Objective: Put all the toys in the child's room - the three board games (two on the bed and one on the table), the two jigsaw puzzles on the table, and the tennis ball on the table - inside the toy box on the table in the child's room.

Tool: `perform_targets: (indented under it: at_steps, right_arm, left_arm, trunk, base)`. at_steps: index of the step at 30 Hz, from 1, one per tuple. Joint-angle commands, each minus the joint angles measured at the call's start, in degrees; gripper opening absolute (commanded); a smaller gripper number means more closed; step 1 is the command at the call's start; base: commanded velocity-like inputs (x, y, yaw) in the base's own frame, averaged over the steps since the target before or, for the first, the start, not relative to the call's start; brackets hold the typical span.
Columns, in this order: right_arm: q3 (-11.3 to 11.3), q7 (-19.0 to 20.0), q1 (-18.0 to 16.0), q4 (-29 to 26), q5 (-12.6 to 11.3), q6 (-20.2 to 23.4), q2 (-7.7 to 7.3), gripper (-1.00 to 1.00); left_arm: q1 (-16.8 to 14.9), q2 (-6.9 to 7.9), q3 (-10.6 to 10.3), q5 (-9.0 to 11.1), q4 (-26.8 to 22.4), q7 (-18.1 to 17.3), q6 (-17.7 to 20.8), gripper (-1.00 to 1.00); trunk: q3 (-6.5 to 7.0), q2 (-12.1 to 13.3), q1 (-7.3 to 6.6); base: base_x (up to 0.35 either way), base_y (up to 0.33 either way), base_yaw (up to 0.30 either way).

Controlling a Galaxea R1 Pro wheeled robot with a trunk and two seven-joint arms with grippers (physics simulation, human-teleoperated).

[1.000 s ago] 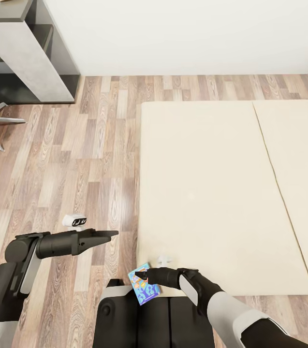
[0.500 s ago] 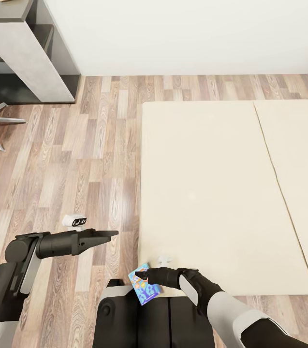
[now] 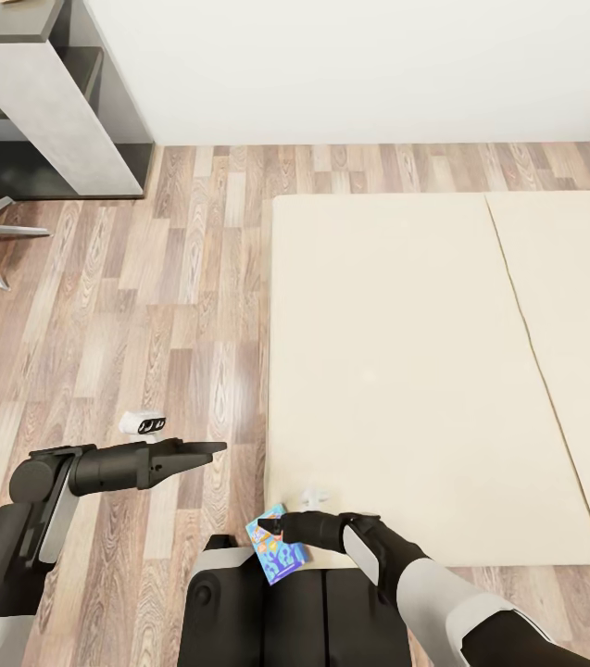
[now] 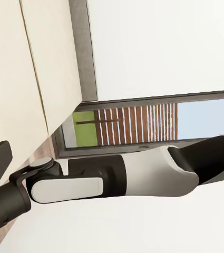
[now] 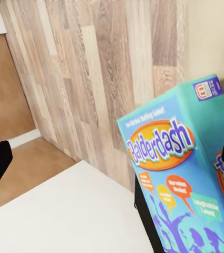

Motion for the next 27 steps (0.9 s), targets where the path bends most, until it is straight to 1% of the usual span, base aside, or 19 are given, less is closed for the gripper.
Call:
perform_targets:
  at_steps: [1,16,27]
  right_arm:
    - [0.1,0.1,0.0,0.0,-0.4,0.3,0.0,1.0]
    - [0.0,0.4,0.0,-0.1,-0.5,-0.8,0.0,1.0]
    - [-0.1,2.9,0.0,-0.1,-0.5,-3.2,-0.07,1.0]
  left_arm:
    - [0.0,0.02,0.0,0.0,0.0,-0.2,0.6,1.0]
    - [0.0,0.1,0.1,0.0,0.0,-0.2,0.6,1.0]
    - [0.0,0.11,0.1,0.0,0.0,-0.2,0.6,1.0]
  trunk:
    - [-0.06,-0.1,0.03]
    - [-0.06,-0.1,0.03]
    - [-0.06,-0.1,0.03]
  base:
    - [0.0,0.0,0.0]
    - [0.0,0.0,0.0]
    - [0.0,0.0,0.0]
